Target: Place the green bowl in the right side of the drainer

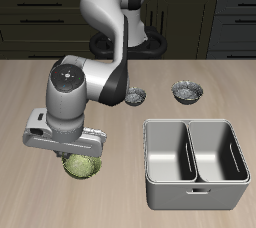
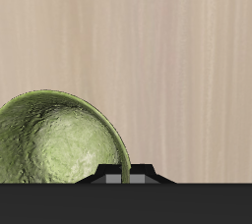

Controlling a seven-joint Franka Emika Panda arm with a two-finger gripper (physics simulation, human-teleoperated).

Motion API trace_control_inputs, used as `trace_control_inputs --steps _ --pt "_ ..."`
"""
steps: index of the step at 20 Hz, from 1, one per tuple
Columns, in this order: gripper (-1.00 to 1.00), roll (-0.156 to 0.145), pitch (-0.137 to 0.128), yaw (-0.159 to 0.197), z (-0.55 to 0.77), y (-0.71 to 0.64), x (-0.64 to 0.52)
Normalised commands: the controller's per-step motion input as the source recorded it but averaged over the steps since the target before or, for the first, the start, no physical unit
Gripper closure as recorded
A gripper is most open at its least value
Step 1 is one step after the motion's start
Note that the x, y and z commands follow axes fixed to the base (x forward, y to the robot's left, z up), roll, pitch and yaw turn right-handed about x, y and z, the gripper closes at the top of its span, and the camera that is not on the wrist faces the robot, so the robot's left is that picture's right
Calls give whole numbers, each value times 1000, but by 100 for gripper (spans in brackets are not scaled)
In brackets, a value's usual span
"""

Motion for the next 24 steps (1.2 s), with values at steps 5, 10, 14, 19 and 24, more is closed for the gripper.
trace_control_inputs --steps 5,10,14,19,24 --pt "100 -12 -54 -17 504 2 -175" --pt "100 -12 -64 -17 578 72 -209" --pt "100 -22 -66 -11 645 52 -245" --pt "100 -23 -12 14 368 42 -157" --pt "100 -21 -39 -33 484 65 -155"
